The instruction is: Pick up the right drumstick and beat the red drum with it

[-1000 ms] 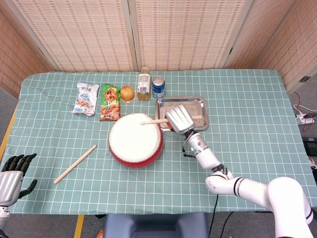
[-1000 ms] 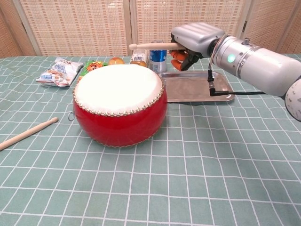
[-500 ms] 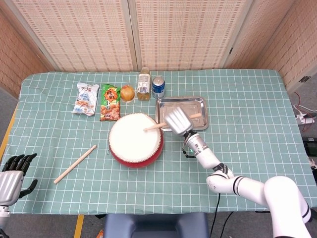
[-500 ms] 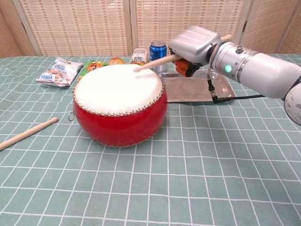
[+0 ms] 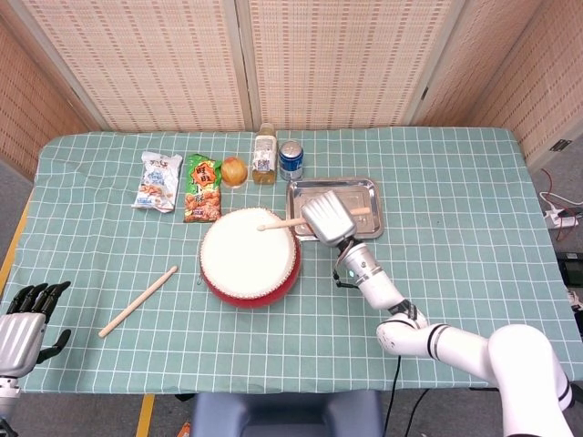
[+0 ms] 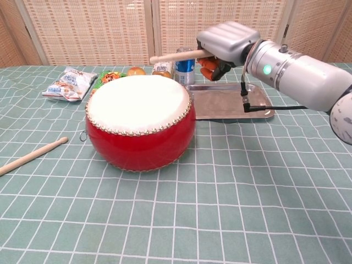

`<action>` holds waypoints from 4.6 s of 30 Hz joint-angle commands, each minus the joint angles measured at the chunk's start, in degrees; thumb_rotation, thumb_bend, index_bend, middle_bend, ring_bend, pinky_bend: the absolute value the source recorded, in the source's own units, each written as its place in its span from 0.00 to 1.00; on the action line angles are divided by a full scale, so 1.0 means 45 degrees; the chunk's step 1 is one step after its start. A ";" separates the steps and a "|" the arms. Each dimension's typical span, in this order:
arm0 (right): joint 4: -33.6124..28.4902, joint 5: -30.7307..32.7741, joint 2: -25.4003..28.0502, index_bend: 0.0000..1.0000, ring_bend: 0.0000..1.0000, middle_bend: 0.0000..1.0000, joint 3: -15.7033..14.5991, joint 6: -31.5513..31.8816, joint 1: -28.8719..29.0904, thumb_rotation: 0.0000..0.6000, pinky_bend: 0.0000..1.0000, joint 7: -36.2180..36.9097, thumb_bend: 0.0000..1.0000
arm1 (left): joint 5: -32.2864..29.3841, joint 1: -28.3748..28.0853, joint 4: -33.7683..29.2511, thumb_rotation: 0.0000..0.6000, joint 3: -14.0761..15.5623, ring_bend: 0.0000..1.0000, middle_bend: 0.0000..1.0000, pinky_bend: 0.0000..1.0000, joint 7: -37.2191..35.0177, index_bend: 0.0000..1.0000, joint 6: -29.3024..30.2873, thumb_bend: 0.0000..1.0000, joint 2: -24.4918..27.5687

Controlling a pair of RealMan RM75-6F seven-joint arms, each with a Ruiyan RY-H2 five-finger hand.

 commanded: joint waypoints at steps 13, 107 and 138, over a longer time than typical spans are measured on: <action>-0.0646 0.0388 -0.0560 0.94 1.00 0.92 0.1012 0.0532 -0.0590 1.00 1.00 0.3500 0.53 | 0.0089 0.0035 0.0028 1.00 0.0041 0.09 0.15 0.11 -0.0140 0.12 0.0075 0.30 0.0048; 0.2472 0.1930 0.0105 0.87 0.83 0.86 0.0401 -0.2334 -0.0949 1.00 0.90 0.3532 0.53 | 0.0059 0.0108 -0.0283 1.00 0.0121 0.09 0.15 0.11 0.0227 0.12 0.0170 0.30 0.0112; 0.9865 0.0223 -0.3391 0.20 0.18 0.29 0.0519 -0.5081 0.0863 1.00 0.28 0.8565 0.21 | -0.0075 0.0143 -0.0718 1.00 0.0093 0.09 0.15 0.11 0.0604 0.12 0.0090 0.30 0.0334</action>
